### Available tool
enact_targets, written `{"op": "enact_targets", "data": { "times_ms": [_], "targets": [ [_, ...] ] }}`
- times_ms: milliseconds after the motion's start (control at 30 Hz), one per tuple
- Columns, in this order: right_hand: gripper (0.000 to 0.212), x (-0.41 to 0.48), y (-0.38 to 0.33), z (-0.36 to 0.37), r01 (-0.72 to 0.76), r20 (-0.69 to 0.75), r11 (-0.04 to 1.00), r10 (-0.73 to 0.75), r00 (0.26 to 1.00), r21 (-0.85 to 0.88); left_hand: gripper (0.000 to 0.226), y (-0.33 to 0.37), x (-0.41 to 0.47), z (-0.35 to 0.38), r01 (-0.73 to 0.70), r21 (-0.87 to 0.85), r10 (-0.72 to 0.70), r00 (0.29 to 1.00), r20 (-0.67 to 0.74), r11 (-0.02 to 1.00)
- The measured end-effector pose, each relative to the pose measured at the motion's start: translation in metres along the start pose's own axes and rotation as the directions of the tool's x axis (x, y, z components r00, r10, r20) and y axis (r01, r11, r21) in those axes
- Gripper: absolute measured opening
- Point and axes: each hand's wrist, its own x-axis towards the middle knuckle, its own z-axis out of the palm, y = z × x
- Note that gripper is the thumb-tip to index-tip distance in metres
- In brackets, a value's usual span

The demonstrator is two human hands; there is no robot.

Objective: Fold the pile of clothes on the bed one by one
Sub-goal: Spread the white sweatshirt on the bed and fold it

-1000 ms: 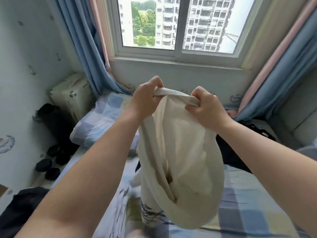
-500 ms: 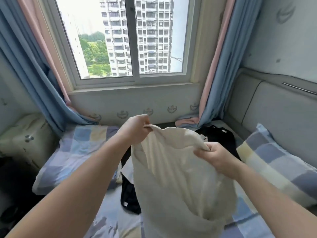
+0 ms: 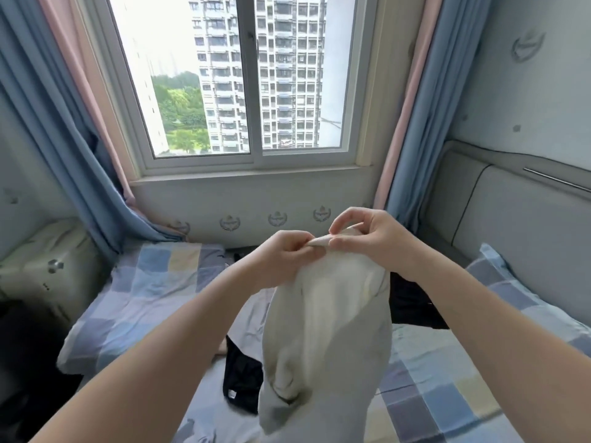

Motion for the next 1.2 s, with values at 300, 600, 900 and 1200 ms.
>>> {"op": "enact_targets", "data": {
  "times_ms": [300,600,900,1200],
  "targets": [
    [0.010,-0.017,0.121,-0.041,-0.133,0.017,0.987,0.132,0.991,0.086,0.047,0.036,0.040,0.038,-0.112,-0.238,0.011,0.921,-0.389,0.965],
    [0.016,-0.078,0.233,-0.077,-0.284,-0.088,0.957,0.278,0.956,-0.063,0.030,-0.017,0.069,0.088,0.071,-0.070,-0.099,0.803,-0.587,0.995],
    [0.001,-0.072,0.192,-0.114,-0.095,0.050,0.985,0.088,0.995,0.144,0.066,-0.054,0.054,0.183,0.337,0.082,-0.343,0.936,0.084,0.938],
    [0.010,-0.078,0.211,-0.144,-0.213,0.055,0.972,0.208,0.977,0.098,0.021,-0.055,0.067,0.236,0.335,-0.200,-0.331,0.942,0.050,0.921]
  ]
}}
